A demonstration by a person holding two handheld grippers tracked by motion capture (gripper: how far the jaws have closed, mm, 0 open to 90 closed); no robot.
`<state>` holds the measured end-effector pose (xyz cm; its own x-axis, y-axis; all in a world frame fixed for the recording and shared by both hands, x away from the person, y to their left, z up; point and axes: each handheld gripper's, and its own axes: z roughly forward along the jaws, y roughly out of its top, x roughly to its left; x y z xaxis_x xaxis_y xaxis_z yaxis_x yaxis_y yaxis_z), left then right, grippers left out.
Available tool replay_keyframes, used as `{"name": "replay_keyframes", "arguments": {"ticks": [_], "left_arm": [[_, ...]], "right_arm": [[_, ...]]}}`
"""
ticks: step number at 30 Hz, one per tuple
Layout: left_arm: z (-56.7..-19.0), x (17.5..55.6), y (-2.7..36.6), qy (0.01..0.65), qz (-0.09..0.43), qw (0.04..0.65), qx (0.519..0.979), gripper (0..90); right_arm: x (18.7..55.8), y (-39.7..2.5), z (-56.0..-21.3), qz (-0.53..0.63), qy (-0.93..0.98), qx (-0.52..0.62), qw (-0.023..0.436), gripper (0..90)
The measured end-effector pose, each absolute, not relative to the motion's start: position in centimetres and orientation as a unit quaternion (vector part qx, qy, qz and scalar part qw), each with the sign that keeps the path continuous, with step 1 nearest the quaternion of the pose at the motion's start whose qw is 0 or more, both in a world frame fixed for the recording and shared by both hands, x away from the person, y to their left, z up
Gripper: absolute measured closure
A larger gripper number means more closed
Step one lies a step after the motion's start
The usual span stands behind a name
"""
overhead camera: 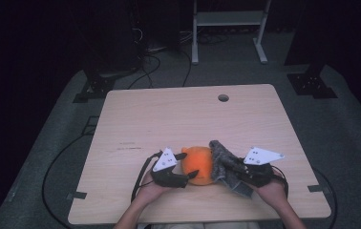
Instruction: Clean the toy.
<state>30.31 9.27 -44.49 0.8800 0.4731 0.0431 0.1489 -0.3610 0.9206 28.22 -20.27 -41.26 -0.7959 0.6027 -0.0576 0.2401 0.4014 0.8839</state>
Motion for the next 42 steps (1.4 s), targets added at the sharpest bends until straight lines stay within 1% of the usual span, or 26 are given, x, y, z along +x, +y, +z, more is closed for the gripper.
{"name": "replay_keyframes", "arguments": {"ticks": [2,3,4,5,6,7,11,15,16,19,20,21,22,23,24,25,27,28,29,31,35,37,39,40,41,42], "left_arm": [[-44.4,29.9,8.7,0.168,0.165,0.529,0.816,25.6],[-44.5,29.6,8.5,0.162,0.171,0.523,0.819,25.7],[-44.5,29.6,8.5,0.162,0.171,0.523,0.819,25.7],[-44.5,29.6,8.6,0.166,0.169,0.525,0.817,25.9],[-44.5,29.6,8.6,0.166,0.169,0.525,0.817,25.9],[-44.5,29.6,8.7,0.162,0.169,0.525,0.818,25.9],[-44.4,29.4,8.5,0.148,0.175,0.523,0.821,26.0],[-44.4,29.0,7.9,0.125,0.184,0.523,0.823,26.8],[-44.4,28.8,7.8,0.118,0.189,0.522,0.823,26.8],[-44.3,28.6,7.8,0.112,0.191,0.519,0.826,26.1],[-44.3,28.7,7.8,0.114,0.188,0.519,0.826,26.1],[-44.2,28.8,8.0,0.119,0.18,0.521,0.826,17.5],[-44.0,29.0,8.2,0.13,0.17,0.525,0.824,17.5],[-43.9,29.2,8.5,0.148,0.163,0.53,0.819,12.5],[-43.8,29.4,8.7,0.169,0.162,0.529,0.815,12.5],[-43.8,30.0,9.0,0.198,0.138,0.526,0.816,12.1],[-44.0,30.1,9.1,0.204,0.126,0.53,0.814,16.7],[-44.1,30.1,9.1,0.208,0.127,0.531,0.812,16.7],[-44.2,30.0,9.1,0.204,0.127,0.533,0.811,20.4],[-44.1,29.9,9.0,0.195,0.135,0.533,0.812,22.6],[-44.0,29.7,8.7,0.181,0.142,0.534,0.813,23.7],[-43.9,29.5,8.5,0.168,0.145,0.533,0.817,23.5],[-43.8,29.3,8.2,0.162,0.145,0.528,0.821,21.1],[-43.8,29.2,8.0,0.162,0.148,0.522,0.824,15.1],[-43.8,29.2,7.8,0.167,0.146,0.517,0.827,15.1],[-43.8,29.2,7.7,0.17,0.144,0.512,0.83,8.9]], "right_arm": [[27.9,-19.1,-41.1,0.467,0.83,0.236,0.194,73.5],[27.7,-18.2,-41.7,0.439,0.845,0.221,0.213,69.5],[27.7,-18.2,-41.7,0.439,0.845,0.221,0.213,69.5],[27.3,-18.1,-42.0,0.437,0.841,0.215,0.236,64.1],[27.3,-18.1,-42.0,0.437,0.841,0.215,0.236,64.1],[27.2,-18.3,-41.5,0.445,0.838,0.213,0.233,59.7],[27.0,-18.8,-40.3,0.474,0.827,0.203,0.223,54.5],[27.5,-18.4,-40.1,0.497,0.818,0.197,0.213,49.9],[27.6,-18.1,-40.2,0.493,0.82,0.199,0.214,50.3],[27.7,-17.2,-40.9,0.465,0.829,0.201,0.238,60.5],[27.7,-17.2,-40.9,0.465,0.829,0.201,0.238,60.5],[27.5,-17.0,-41.5,0.469,0.826,0.201,0.239,68.6],[27.5,-17.0,-41.5,0.469,0.826,0.201,0.239,68.6],[27.3,-17.0,-41.6,0.466,0.828,0.199,0.24,71.0],[27.3,-17.0,-41.6,0.466,0.828,0.199,0.24,71.0],[27.2,-17.2,-41.7,0.465,0.831,0.199,0.234,72.5],[27.2,-17.7,-41.8,0.46,0.833,0.201,0.233,73.3],[27.2,-17.7,-41.8,0.46,0.833,0.201,0.233,73.3],[27.3,-18.3,-42.0,0.449,0.838,0.203,0.234,73.8],[27.4,-19.3,-42.2,0.437,0.842,0.213,0.234,74.3],[27.4,-20.4,-42.0,0.419,0.844,0.231,0.241,74.9],[26.9,-20.3,-41.2,0.438,0.837,0.22,0.243,74.9],[26.2,-19.6,-40.4,0.471,0.828,0.196,0.232,74.9],[25.9,-18.5,-40.1,0.476,0.832,0.174,0.226,74.8],[25.9,-18.5,-40.1,0.476,0.832,0.174,0.226,74.8],[25.8,-17.9,-40.5,0.462,0.841,0.162,0.229,74.8]]}}
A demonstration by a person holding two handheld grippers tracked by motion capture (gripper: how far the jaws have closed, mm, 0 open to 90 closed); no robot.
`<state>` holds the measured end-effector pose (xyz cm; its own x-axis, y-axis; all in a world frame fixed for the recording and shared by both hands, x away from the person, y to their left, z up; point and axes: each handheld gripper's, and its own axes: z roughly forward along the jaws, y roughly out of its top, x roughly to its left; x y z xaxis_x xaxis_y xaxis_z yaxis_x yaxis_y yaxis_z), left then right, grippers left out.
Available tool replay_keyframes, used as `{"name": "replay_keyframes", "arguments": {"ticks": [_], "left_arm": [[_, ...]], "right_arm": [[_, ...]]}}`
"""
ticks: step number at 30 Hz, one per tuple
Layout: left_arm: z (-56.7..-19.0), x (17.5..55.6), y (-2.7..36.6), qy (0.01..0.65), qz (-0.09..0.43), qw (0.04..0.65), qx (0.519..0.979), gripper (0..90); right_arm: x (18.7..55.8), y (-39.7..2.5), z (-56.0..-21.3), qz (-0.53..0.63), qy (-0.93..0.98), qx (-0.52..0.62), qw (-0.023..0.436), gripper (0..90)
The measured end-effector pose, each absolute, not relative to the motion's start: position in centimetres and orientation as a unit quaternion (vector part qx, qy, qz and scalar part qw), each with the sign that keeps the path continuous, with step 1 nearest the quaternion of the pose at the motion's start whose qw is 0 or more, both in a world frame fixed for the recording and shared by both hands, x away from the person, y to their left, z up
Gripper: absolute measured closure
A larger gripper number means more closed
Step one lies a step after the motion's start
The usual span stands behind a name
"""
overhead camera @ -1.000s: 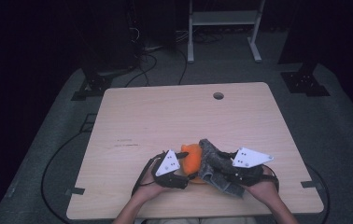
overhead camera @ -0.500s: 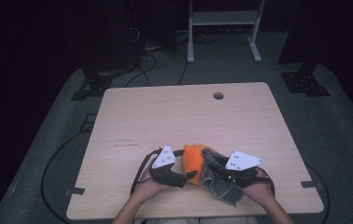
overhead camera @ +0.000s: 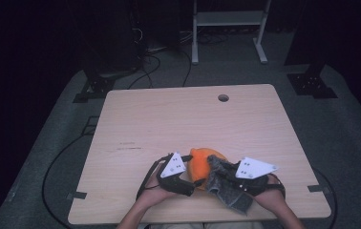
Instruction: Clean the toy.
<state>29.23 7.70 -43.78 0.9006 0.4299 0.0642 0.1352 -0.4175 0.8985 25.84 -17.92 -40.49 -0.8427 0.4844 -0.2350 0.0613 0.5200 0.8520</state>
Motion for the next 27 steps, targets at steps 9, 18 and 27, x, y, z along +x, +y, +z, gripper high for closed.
{"name": "replay_keyframes", "arguments": {"ticks": [9,18,27], "left_arm": [[-43.5,29.3,7.9,0.171,0.146,0.513,0.828,16.6],[-43.9,29.1,8.1,0.157,0.163,0.5,0.836,23.4],[-43.1,29.4,8.2,0.203,0.173,0.502,0.822,17.7]], "right_arm": [[25.6,-17.8,-42.1,0.454,0.849,0.154,0.223,74.8],[26.5,-20.0,-41.7,0.439,0.846,0.197,0.228,75.1],[25.8,-18.5,-41.6,0.452,0.854,0.166,0.197,75.2]]}}
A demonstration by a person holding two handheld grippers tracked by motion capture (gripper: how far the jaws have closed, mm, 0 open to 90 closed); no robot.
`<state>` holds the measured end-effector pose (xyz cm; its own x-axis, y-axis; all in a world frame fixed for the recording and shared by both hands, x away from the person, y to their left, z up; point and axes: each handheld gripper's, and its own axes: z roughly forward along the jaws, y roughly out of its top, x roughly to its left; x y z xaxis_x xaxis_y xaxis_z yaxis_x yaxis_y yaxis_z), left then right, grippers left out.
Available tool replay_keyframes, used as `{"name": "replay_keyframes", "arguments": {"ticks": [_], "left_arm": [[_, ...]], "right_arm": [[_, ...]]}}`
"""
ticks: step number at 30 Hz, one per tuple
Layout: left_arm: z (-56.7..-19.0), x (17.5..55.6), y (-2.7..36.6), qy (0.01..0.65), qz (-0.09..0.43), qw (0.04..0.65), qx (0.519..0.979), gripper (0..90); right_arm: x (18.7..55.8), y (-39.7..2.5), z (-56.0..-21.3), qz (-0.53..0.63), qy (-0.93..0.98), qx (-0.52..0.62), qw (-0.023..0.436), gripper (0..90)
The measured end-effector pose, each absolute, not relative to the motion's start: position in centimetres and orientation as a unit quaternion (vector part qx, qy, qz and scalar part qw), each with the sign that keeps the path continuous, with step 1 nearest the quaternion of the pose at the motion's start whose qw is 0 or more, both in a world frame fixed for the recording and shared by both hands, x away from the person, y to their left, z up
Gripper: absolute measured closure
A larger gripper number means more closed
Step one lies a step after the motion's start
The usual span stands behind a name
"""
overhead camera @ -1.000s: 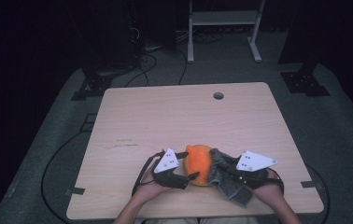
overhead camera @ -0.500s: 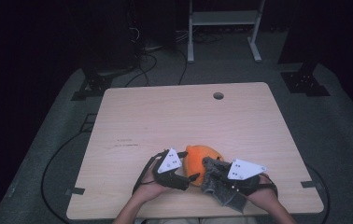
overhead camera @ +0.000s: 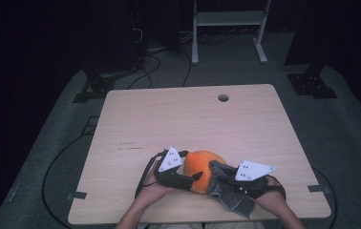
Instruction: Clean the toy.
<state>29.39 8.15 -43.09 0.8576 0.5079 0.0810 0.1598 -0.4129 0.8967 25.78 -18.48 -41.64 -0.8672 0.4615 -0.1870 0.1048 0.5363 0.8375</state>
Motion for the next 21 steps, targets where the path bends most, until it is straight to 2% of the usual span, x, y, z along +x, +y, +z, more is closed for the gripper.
{"name": "replay_keyframes", "arguments": {"ticks": [6,15,19,21], "left_arm": [[-43.4,28.6,7.7,0.17,0.191,0.492,0.833,23.7],[-43.7,28.5,8.2,0.152,0.18,0.497,0.835,24.0],[-43.8,28.1,8.0,0.13,0.184,0.5,0.836,24.0],[-43.8,28.0,8.1,0.124,0.184,0.498,0.839,24.0]], "right_arm": [[26.5,-18.0,-40.6,0.464,0.843,0.174,0.209,75.2],[29.2,-22.4,-42.9,0.458,0.832,0.266,0.164,75.2],[29.1,-21.9,-41.7,0.513,0.808,0.254,0.135,75.2],[29.2,-21.2,-41.9,0.505,0.817,0.245,0.134,75.2]]}}
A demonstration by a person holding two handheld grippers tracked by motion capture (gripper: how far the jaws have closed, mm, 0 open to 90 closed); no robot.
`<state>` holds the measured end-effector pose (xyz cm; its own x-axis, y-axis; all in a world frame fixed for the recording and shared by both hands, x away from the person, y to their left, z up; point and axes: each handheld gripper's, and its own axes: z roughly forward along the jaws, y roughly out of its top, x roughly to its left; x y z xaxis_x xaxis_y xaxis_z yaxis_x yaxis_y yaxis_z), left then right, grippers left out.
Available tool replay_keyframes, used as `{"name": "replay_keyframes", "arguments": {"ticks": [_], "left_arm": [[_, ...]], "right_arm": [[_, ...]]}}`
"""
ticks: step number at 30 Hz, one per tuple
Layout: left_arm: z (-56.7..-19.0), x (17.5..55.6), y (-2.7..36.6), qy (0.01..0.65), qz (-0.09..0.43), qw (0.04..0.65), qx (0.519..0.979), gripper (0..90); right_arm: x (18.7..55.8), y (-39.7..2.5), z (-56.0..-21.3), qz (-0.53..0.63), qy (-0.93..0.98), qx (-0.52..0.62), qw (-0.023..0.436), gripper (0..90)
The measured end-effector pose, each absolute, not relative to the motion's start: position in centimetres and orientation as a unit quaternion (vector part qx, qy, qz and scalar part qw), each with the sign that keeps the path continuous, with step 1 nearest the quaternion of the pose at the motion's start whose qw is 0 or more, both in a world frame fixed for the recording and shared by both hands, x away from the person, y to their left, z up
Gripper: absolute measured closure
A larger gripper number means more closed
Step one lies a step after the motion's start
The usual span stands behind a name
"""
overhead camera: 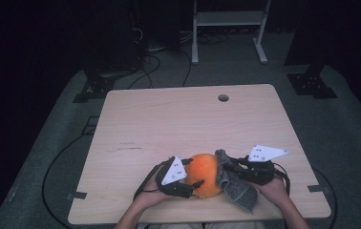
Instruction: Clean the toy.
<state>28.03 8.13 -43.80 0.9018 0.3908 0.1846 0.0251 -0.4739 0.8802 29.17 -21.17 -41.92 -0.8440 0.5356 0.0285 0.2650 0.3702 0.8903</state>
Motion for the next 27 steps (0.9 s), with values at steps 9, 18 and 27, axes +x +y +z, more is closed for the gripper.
{"name": "replay_keyframes", "arguments": {"ticks": [9,18,27], "left_arm": [[-43.8,27.9,8.1,0.123,0.18,0.503,0.836,23.1],[-43.5,29.0,7.9,0.204,0.15,0.486,0.837,9.6],[-43.5,27.7,6.7,0.125,0.184,0.488,0.844,20.1]], "right_arm": [[30.0,-22.6,-43.5,0.471,0.827,0.279,0.13,75.3],[30.0,-22.1,-43.4,0.498,0.816,0.268,0.115,75.5],[29.1,-22.3,-41.0,0.51,0.808,0.258,0.142,75.4]]}}
